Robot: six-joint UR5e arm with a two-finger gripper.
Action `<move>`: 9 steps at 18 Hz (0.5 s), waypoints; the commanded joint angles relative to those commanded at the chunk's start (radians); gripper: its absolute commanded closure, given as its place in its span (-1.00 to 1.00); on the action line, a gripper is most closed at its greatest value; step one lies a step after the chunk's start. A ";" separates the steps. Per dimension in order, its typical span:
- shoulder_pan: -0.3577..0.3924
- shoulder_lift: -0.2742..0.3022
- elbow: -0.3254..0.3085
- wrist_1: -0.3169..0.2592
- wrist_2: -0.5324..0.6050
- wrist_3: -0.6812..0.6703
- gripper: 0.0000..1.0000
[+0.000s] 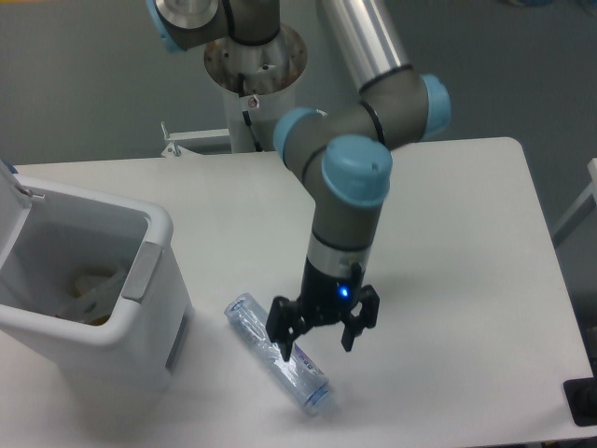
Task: Place the trash in the trash can
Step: 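Move the open gripper back over the clear plastic bottle, then push the bottle cap end with the gripper, rotating the bottle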
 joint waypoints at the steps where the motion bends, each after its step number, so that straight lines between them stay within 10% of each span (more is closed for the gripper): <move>1: 0.000 -0.017 0.025 -0.023 0.000 -0.008 -1.00; 9: 0.000 -0.129 0.172 -0.184 0.002 -0.046 -0.99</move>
